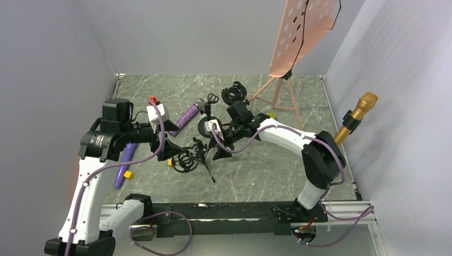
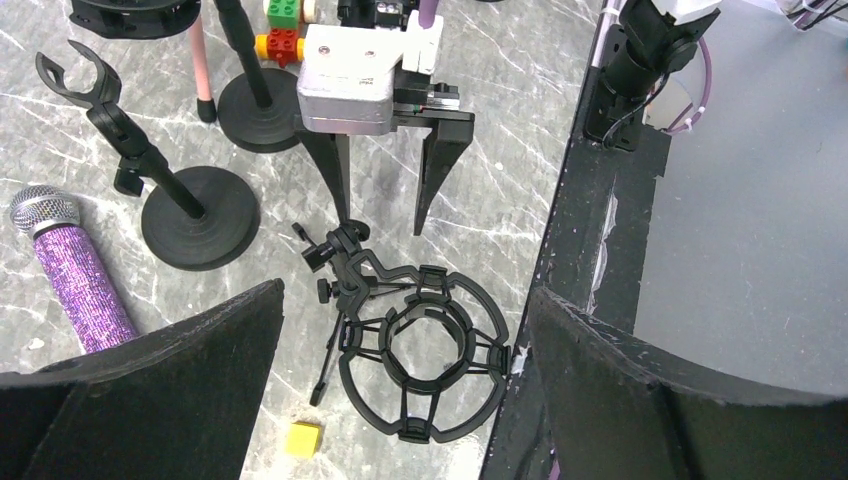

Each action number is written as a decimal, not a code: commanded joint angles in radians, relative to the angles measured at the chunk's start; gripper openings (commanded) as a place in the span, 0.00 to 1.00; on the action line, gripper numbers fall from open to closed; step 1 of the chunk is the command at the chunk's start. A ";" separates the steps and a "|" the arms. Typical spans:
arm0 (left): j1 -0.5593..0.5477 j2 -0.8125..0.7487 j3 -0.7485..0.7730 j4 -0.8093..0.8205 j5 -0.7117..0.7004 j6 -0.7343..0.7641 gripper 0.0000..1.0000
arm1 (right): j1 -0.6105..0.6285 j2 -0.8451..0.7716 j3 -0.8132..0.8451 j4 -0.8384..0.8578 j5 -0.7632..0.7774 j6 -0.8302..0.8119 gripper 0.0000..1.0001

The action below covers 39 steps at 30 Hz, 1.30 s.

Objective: Remove the microphone from the stand

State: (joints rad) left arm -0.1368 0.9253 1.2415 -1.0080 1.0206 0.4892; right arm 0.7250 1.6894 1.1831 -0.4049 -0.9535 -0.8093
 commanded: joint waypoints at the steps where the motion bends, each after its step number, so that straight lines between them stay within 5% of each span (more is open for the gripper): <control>1: 0.006 -0.023 -0.007 0.006 -0.004 0.016 0.96 | -0.004 0.001 0.050 -0.018 -0.072 0.051 0.60; 14: 0.013 -0.014 0.004 0.014 -0.004 0.009 0.96 | -0.015 0.003 0.022 0.273 -0.030 0.375 0.58; 21: 0.013 -0.015 0.003 0.016 -0.006 0.008 0.96 | -0.014 0.010 0.026 0.268 -0.042 0.385 0.40; 25: 0.014 -0.019 -0.003 0.018 -0.010 0.008 0.96 | -0.010 -0.012 -0.016 0.309 -0.003 0.365 0.19; 30: 0.016 -0.020 -0.008 0.016 -0.013 0.009 0.96 | 0.072 -0.144 -0.220 0.567 0.260 0.213 0.00; 37: 0.016 -0.019 -0.014 0.020 -0.019 0.005 0.96 | 0.216 -0.230 -0.636 1.270 0.636 -0.188 0.01; 39: 0.017 -0.023 -0.023 0.022 -0.018 0.003 0.96 | 0.217 -0.205 -0.654 1.339 0.664 -0.247 0.10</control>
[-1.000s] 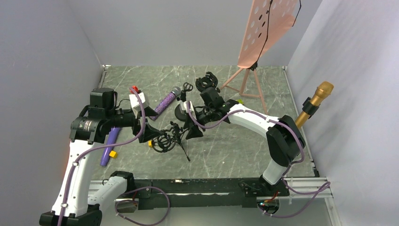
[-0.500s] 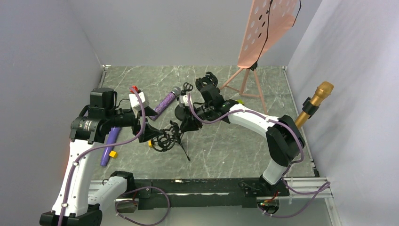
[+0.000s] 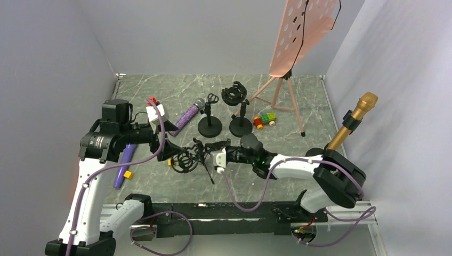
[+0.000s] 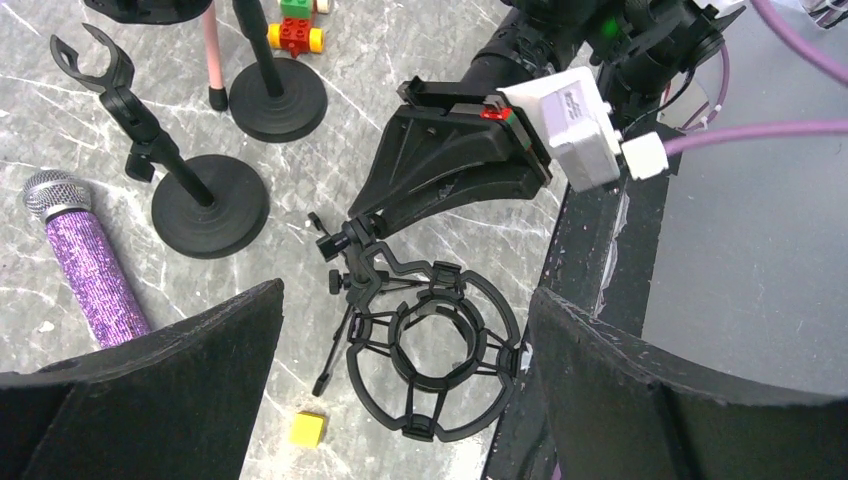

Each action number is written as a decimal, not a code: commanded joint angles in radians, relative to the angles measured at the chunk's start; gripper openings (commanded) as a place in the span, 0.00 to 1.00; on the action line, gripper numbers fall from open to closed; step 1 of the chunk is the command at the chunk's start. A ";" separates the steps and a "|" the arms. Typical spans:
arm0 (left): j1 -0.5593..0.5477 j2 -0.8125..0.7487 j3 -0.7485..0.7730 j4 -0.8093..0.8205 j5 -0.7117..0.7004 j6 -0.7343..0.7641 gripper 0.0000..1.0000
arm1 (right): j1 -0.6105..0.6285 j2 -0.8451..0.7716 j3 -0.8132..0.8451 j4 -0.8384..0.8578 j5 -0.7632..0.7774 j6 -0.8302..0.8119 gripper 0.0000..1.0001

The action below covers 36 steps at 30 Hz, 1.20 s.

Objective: Remove the microphone from the stand

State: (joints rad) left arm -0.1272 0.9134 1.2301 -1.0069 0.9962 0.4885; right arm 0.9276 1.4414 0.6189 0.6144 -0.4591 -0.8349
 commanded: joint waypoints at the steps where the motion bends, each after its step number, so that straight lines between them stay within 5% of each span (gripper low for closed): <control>1: 0.007 -0.012 -0.015 0.022 0.008 0.003 0.96 | 0.014 0.050 -0.090 0.334 0.179 -0.240 0.15; 7: 0.008 -0.009 -0.025 0.030 0.010 -0.009 0.96 | 0.014 0.042 -0.099 0.366 0.193 -0.219 0.23; 11: 0.008 -0.002 -0.016 0.023 -0.012 -0.012 0.97 | 0.010 -0.011 -0.091 0.280 0.181 -0.150 0.57; 14: 0.008 0.003 -0.015 0.016 -0.016 -0.004 0.98 | -0.006 -0.104 -0.056 0.103 0.136 -0.078 0.68; 20: 0.006 0.055 -0.026 0.032 -0.017 0.034 0.98 | -0.033 -0.263 0.040 -0.272 0.084 0.057 0.73; 24: 0.006 0.106 -0.051 0.163 -0.042 -0.075 0.97 | -0.071 -0.335 0.152 -0.512 0.084 0.177 0.73; 36: -0.008 0.278 -0.128 0.425 0.045 -0.380 0.97 | -0.108 -0.427 0.359 -0.877 0.178 0.332 0.76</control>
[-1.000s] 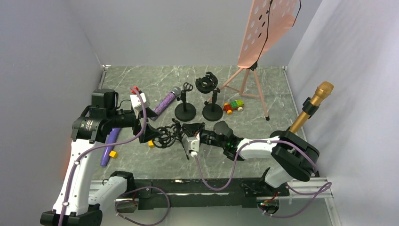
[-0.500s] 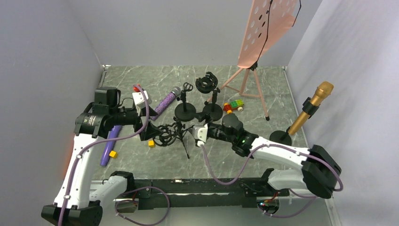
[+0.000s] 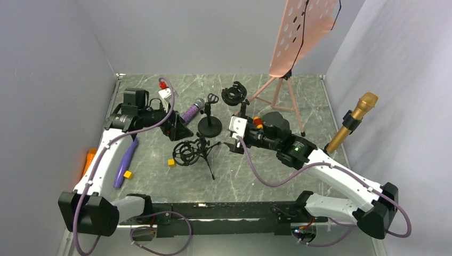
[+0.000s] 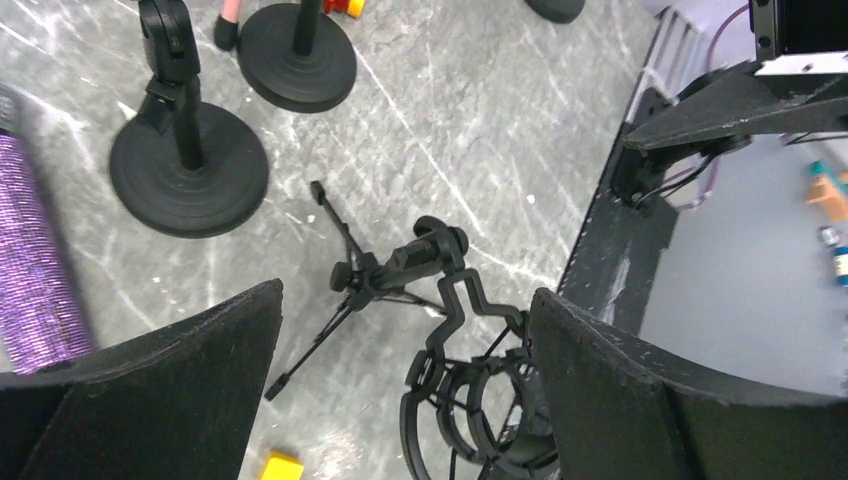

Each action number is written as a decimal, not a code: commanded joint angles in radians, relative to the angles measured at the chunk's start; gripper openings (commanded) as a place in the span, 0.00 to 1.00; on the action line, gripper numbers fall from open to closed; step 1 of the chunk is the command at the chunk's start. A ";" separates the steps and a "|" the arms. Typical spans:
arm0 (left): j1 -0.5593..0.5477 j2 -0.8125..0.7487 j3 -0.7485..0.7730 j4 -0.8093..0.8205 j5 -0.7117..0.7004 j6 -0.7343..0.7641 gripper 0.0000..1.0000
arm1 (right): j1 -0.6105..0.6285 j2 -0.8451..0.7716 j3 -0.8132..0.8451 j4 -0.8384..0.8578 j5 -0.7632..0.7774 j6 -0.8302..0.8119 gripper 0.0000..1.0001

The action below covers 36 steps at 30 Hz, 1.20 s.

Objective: Remove the microphone from the stand

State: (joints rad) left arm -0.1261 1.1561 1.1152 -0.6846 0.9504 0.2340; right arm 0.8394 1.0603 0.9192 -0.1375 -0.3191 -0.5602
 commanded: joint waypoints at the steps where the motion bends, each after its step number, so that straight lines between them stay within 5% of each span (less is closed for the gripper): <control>1: -0.014 0.049 -0.022 0.108 0.095 -0.155 0.97 | -0.031 -0.049 0.059 -0.126 0.040 0.060 0.76; 12: -0.119 0.211 -0.028 0.045 0.097 -0.132 0.95 | -0.125 -0.041 0.048 -0.085 0.021 0.081 0.77; 21: -0.124 0.267 -0.002 -0.081 0.078 -0.008 0.73 | -0.139 -0.076 0.017 -0.072 0.026 0.055 0.77; 36: 0.004 0.263 0.083 -0.099 -0.058 0.032 0.55 | -0.157 -0.077 0.012 -0.056 0.008 0.062 0.78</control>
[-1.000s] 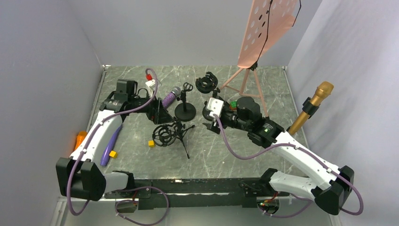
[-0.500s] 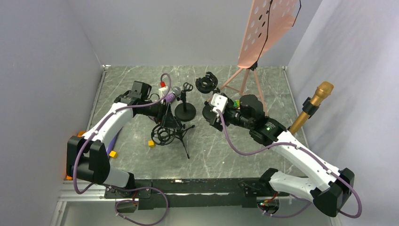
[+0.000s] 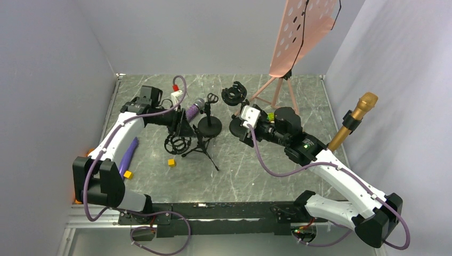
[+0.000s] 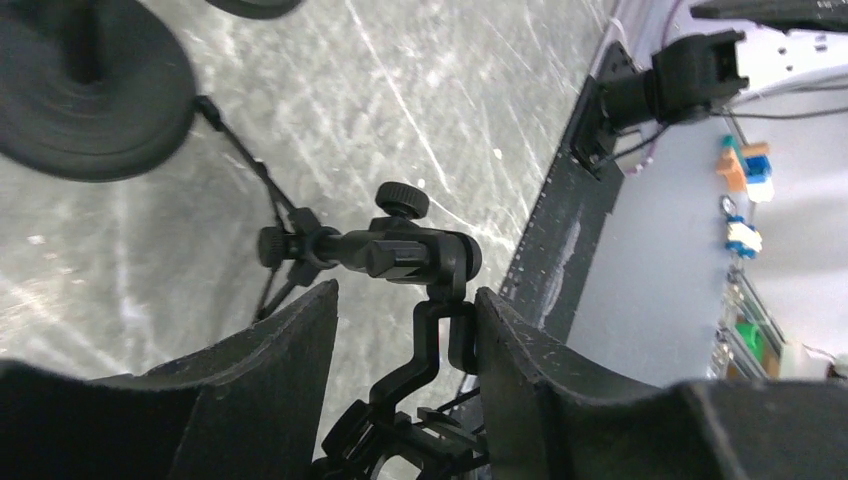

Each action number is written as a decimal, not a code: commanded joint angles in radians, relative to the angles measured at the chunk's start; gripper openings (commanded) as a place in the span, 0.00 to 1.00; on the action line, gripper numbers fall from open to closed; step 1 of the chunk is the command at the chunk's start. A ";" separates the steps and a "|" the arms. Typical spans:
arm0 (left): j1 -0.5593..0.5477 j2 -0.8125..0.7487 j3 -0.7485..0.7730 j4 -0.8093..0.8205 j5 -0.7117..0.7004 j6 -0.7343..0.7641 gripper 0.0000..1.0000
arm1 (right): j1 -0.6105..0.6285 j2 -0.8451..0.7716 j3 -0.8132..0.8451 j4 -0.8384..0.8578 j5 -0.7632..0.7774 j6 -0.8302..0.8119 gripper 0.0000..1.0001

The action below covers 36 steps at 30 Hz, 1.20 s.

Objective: Remove the microphone from the stand

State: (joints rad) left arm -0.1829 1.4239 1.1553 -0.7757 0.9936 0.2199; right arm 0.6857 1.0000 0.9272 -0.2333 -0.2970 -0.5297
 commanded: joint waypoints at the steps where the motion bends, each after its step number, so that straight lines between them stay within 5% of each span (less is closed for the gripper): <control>1: 0.068 -0.003 0.053 -0.018 -0.105 0.055 0.54 | -0.003 -0.019 0.003 0.040 -0.015 0.032 0.78; 9: 0.089 -0.017 0.085 -0.043 -0.124 0.085 0.51 | -0.023 -0.027 0.002 0.038 -0.012 0.035 0.78; 16: 0.085 -0.069 0.113 -0.148 0.041 0.192 0.51 | -0.023 -0.029 -0.008 0.046 -0.024 0.041 0.78; 27: 0.074 -0.072 0.170 -0.203 -0.064 0.279 0.47 | -0.024 -0.042 -0.017 0.039 -0.031 0.030 0.78; 32: 0.060 -0.076 0.164 -0.185 -0.006 0.224 0.83 | -0.025 -0.042 -0.015 0.033 -0.029 0.031 0.78; 36: -0.038 -0.070 0.129 -0.136 -0.100 0.165 0.93 | -0.025 -0.039 -0.014 0.032 -0.035 0.031 0.79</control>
State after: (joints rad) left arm -0.1417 1.3693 1.2919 -0.9592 0.9325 0.4370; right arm 0.6643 0.9775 0.9188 -0.2314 -0.3164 -0.5114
